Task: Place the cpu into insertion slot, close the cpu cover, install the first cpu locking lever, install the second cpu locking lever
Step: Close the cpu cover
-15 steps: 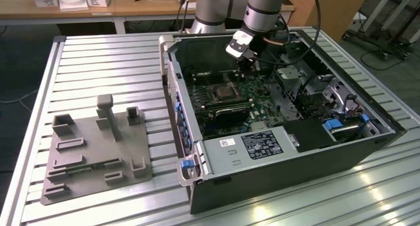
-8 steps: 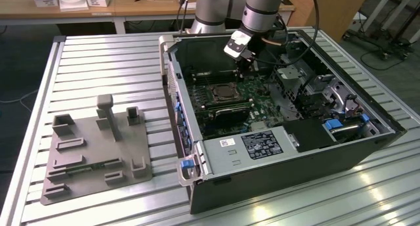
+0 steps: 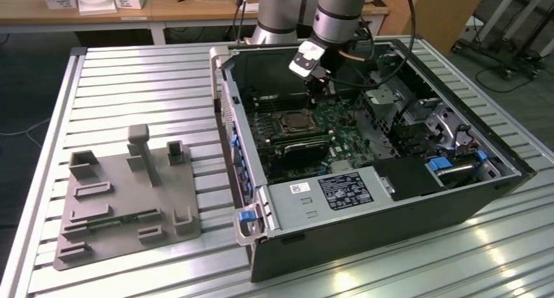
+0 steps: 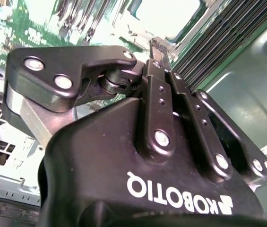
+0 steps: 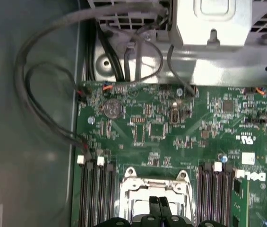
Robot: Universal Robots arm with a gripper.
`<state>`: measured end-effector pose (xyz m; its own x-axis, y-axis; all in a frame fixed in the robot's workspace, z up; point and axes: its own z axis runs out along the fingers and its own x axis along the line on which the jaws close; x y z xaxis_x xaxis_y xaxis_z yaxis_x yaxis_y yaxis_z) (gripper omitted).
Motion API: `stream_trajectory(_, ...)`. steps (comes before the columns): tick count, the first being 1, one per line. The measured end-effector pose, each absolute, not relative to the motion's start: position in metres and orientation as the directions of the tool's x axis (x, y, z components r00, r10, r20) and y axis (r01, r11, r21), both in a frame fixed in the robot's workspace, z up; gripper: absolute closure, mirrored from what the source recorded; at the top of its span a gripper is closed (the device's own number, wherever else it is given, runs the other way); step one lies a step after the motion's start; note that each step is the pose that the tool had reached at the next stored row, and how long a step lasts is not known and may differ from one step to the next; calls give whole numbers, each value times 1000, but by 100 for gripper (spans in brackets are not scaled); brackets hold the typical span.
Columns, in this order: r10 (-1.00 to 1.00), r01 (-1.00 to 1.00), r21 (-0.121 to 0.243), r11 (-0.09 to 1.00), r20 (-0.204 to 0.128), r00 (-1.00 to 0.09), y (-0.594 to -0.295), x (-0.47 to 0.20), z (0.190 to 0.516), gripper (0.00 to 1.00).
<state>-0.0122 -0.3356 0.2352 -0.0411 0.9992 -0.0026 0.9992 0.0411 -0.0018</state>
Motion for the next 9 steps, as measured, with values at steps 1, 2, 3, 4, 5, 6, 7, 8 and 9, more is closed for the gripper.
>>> stream_trajectory(1, 999, 999, -2, 42, -3, -42, -336, -15, 235, 90)
stream_trajectory(2, 999, 999, -2, 42, -3, -42, -336, -17, 235, 90)
stream_trajectory(3, 999, 999, -2, 42, -3, -42, -336, -20, 234, 90)
stream_trajectory(4, 999, 999, -2, 43, -3, -43, -336, -23, 234, 90)
stream_trajectory(5, 999, 999, -2, 43, -3, -43, -336, -26, 234, 90)
stream_trajectory(6, 999, 999, -2, 43, -3, -43, -336, -29, 233, 90)
stream_trajectory(7, 999, 999, -2, 43, -3, -43, -336, -31, 233, 90)
stream_trajectory(8, 999, 999, -2, 43, -3, -43, -336, -33, 233, 90)
stream_trajectory(9, 999, 999, -2, 43, -3, -43, -336, -34, 232, 90)
